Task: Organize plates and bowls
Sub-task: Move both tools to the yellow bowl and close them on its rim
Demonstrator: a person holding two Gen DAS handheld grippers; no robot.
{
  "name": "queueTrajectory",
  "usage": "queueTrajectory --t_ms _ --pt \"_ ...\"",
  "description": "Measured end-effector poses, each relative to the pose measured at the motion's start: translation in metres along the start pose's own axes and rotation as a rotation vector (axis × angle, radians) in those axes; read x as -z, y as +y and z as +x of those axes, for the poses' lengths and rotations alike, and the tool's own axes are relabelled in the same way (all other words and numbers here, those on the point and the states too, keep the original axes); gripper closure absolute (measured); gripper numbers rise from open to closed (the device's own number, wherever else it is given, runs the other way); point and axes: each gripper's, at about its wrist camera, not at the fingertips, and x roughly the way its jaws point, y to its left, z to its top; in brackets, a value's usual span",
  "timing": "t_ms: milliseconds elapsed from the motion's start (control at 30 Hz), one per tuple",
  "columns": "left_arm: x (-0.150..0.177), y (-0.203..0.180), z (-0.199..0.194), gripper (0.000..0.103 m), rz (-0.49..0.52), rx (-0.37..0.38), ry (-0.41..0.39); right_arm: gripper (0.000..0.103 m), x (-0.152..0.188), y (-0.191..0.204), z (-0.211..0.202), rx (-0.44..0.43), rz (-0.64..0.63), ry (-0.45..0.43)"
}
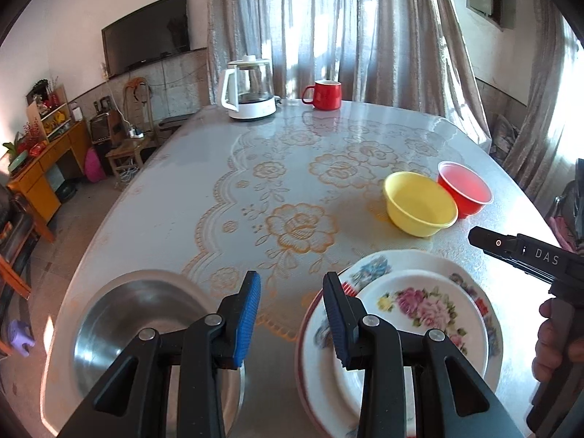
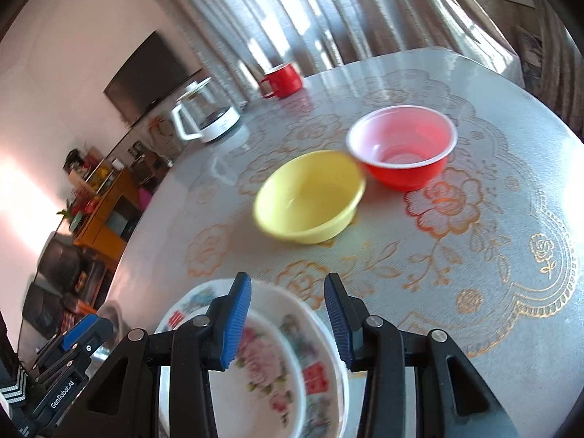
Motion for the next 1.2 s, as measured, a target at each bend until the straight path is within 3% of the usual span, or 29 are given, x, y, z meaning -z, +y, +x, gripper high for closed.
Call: queueTrajectory --t_ms 467,667,900,1000,1200 --pt "-0.052 -0.042 0.064 0.065 -0.023 0.124 0.078 0.062 -0.035 -0.022 0.037 0.034 0.003 0.002" --pt "-0.066 -0.056 0.096 0.065 -0.063 0.198 0.132 0.065 -0.044 -0.029 0.051 0.048 0.009 0.029" --pt "-0.077 -0.071 0.127 0.065 -0.092 0.230 0.179 0.074 -0.049 -0.036 0.065 0.055 0.012 0.048" --pt "-0.077 -0.075 0.138 0.066 -0.097 0.255 0.210 0.078 -0.051 -0.037 0.070 0.053 0.009 0.060" --pt "-0.074 -0.087 0.150 0.079 -0.094 0.319 0.236 0.080 -0.050 -0.034 0.074 0.054 -0.012 0.066"
